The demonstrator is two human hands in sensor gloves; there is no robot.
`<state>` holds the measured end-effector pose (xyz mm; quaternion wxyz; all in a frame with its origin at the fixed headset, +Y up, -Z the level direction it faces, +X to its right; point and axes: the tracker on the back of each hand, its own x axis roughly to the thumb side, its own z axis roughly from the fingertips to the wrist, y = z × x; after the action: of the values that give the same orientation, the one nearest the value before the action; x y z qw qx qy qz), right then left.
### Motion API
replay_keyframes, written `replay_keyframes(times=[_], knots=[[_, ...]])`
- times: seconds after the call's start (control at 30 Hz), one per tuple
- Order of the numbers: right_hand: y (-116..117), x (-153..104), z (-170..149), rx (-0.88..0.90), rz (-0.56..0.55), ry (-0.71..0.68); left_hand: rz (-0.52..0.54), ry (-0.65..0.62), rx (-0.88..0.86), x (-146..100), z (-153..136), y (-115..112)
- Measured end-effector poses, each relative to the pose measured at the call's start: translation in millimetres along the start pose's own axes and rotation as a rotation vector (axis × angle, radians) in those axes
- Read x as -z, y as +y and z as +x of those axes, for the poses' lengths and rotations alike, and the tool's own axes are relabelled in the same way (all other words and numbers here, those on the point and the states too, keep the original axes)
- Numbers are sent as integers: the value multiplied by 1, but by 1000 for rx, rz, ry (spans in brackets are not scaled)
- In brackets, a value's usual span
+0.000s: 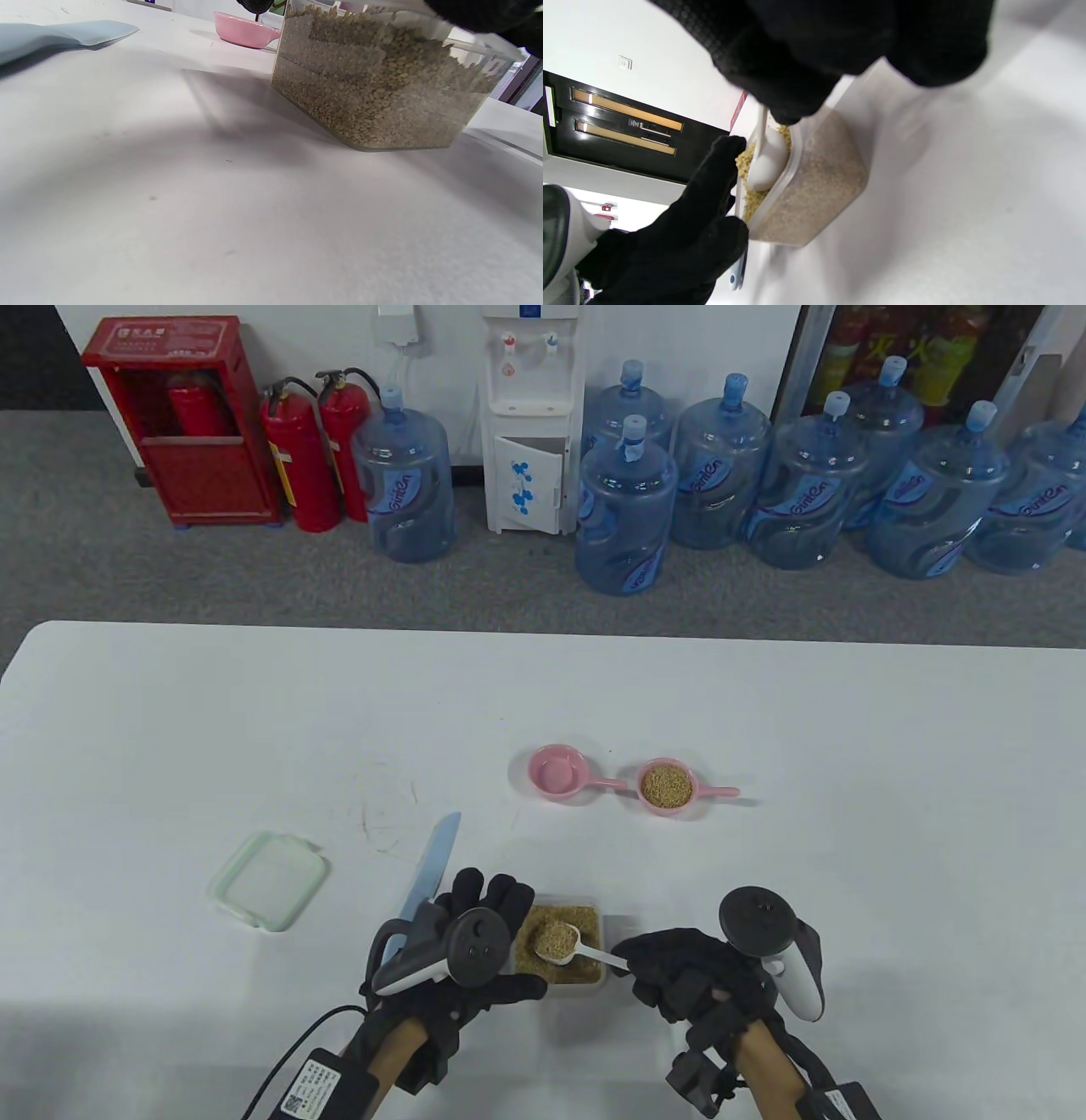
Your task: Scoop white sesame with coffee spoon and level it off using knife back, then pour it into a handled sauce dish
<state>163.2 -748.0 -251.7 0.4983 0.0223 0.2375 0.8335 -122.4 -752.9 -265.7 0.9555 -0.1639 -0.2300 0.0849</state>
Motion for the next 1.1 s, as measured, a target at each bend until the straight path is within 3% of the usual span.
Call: replay_keyframes(times=[0.3,0.53,0.63,0.77,0.83,0.97,1.1], knots=[[-1,0,0,-2,-2,-15,7,-13,-20,-1,-2,0],[-3,-1,-1,1,-9,-29,111,38,-126,-13,-26,23],[-3,-1,-1,0,-11,-35,159,143,-126,-22,-46,33],[-5,-2,-1,-4,-19,-41,188,381,9,-29,-74,39],[-6,-2,-1,-5,-20,-44,160,494,33,-28,-86,36],[-8,-3,-2,-8,-27,-45,46,590,15,-21,-93,26],[-8,-4,-2,-12,-27,-46,-22,641,219,-11,-83,19]])
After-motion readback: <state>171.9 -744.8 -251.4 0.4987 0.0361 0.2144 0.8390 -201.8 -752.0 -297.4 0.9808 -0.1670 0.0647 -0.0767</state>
